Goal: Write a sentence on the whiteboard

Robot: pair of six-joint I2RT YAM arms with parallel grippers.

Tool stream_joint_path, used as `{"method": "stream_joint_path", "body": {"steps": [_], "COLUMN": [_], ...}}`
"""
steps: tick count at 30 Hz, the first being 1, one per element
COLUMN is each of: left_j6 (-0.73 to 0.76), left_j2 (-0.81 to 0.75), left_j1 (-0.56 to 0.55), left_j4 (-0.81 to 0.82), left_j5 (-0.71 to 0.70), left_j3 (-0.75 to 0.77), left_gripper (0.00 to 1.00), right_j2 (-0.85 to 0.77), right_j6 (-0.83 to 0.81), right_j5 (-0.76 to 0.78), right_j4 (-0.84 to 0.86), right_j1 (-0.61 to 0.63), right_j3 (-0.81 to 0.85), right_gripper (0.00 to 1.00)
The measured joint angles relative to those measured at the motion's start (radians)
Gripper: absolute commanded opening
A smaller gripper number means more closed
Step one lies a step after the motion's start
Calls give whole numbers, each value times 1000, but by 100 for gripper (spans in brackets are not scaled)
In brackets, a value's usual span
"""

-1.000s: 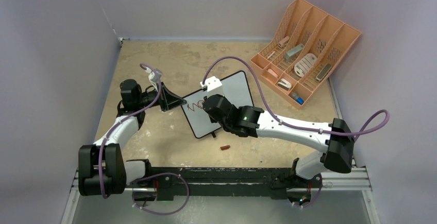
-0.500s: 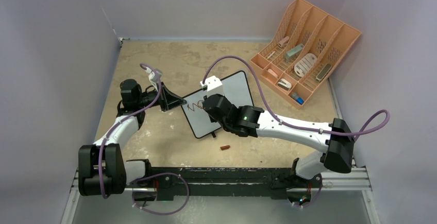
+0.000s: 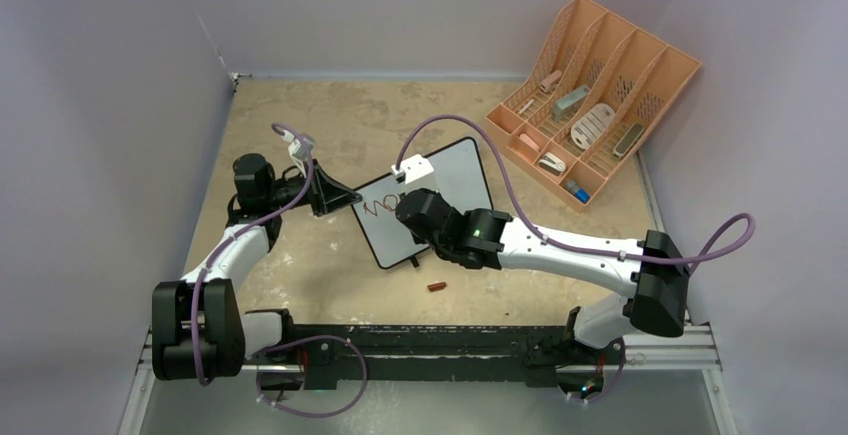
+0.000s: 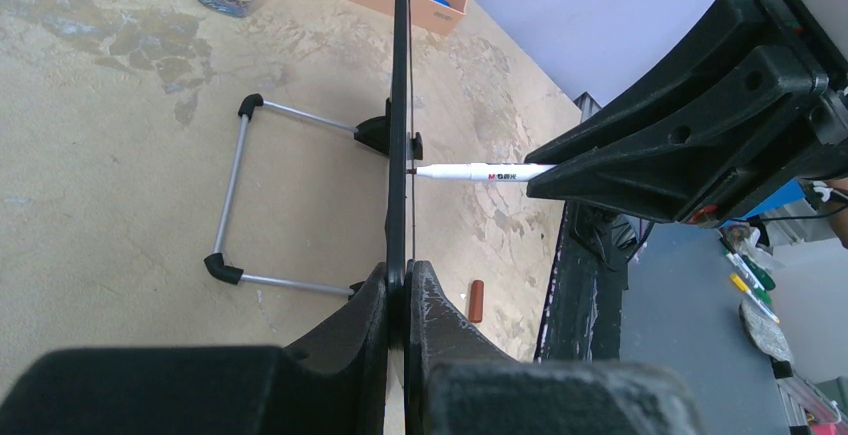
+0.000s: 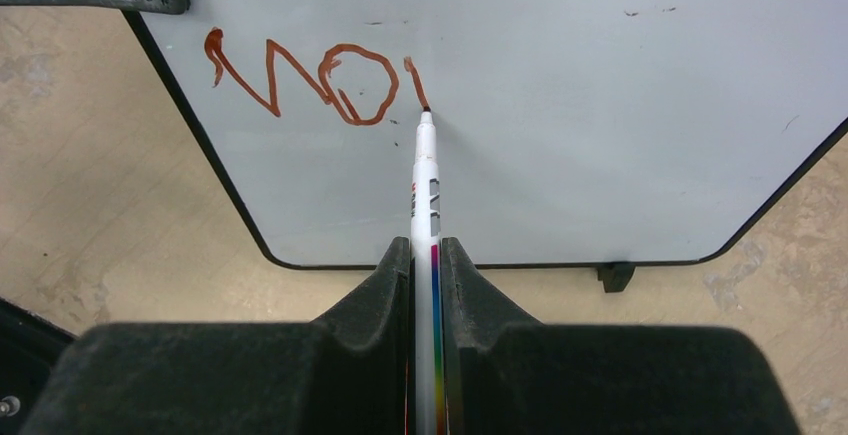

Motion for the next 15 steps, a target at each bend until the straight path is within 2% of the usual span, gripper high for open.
{"method": "stream_joint_path", "body": {"steps": [15], "left_j6": [0], "left_j2": [0], "left_j1": [0], "left_j4": [-3], "left_j5": [1], "left_j3": [3], "left_gripper": [0], "right_j2": [-5], "right_j6": [9], "right_j5": [0], "right_j4": [-20], "right_j1": [0], "right_j3": [-11], "right_gripper": [0]}}
